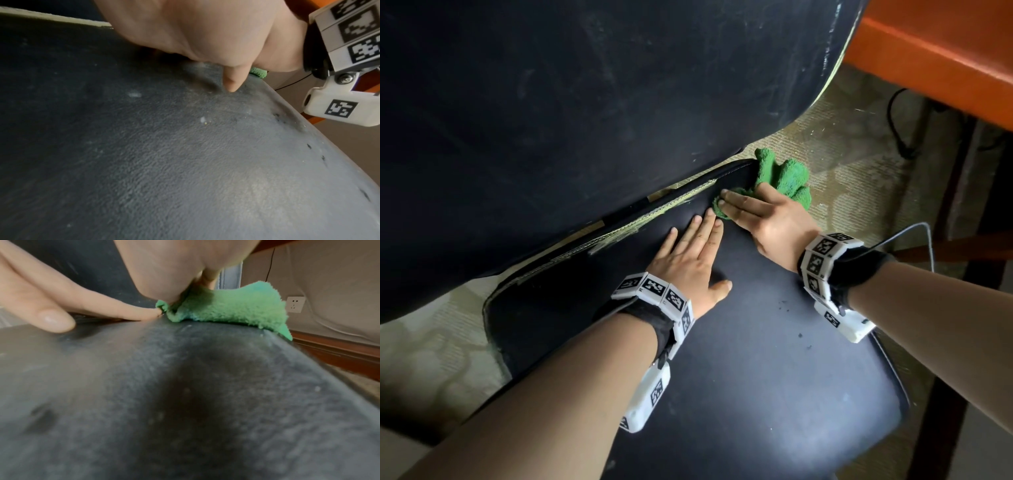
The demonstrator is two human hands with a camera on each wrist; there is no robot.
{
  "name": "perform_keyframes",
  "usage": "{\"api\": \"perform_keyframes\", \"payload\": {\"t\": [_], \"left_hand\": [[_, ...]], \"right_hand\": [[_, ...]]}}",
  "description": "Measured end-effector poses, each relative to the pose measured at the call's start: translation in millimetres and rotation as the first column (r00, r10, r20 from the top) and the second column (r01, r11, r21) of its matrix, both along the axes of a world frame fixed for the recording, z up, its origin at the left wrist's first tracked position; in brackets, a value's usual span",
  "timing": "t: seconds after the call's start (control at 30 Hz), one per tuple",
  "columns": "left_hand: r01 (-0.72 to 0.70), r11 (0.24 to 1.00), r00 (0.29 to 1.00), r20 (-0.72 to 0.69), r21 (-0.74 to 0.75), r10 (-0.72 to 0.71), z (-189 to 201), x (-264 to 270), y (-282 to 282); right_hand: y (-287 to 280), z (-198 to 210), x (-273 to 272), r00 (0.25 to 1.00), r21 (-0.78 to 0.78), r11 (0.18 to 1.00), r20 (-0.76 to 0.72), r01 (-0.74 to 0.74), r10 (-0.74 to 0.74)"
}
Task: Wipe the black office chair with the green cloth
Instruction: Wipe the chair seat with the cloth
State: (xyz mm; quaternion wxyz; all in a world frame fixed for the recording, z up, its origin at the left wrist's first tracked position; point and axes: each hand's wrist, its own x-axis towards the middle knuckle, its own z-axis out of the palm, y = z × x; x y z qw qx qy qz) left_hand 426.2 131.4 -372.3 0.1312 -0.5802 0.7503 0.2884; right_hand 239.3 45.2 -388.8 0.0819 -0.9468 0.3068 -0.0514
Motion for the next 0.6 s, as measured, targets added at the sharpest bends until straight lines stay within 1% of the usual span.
{"api": "perform_keyframes", "payload": {"t": [0.13, 0.3, 0.43, 0.5, 0.6], "left_hand": [[-0.005, 1.000, 1.000, 0.003, -0.017, 0.005, -1.0, -0.6, 2.0], [-0.005, 1.000, 1.000, -0.002, -0.015, 0.005, -1.3, -0.8, 1.1], [-0.004, 1.000, 1.000, -0.007, -0.013, 0.004, 0.0, -0.4, 0.5], [-0.010, 1.000, 1.000, -0.006, -0.023, 0.010, 0.3, -1.7, 1.5], [-0.019, 0.999, 1.000, 0.000, -0.041, 0.019, -1.4, -2.6, 3.5]], "right_hand": [[-3.8, -0.3, -4.5, 0.999, 0.030, 0.999, 0.042, -0.015, 0.014], [-1.3, 5.6, 6.1, 1.000, 0.036, 0.999, -0.025, 0.004, -0.004], [-1.2, 1.8, 6.2, 1.000, 0.018, 1.000, -0.020, 0.023, -0.023], [-9.7, -2.3, 4.8, 0.995, 0.006, 0.995, -0.030, 0.097, -0.097], [-23.4, -3.0, 18.8, 0.948, 0.077, 0.946, -0.065, 0.316, -0.312]]}}
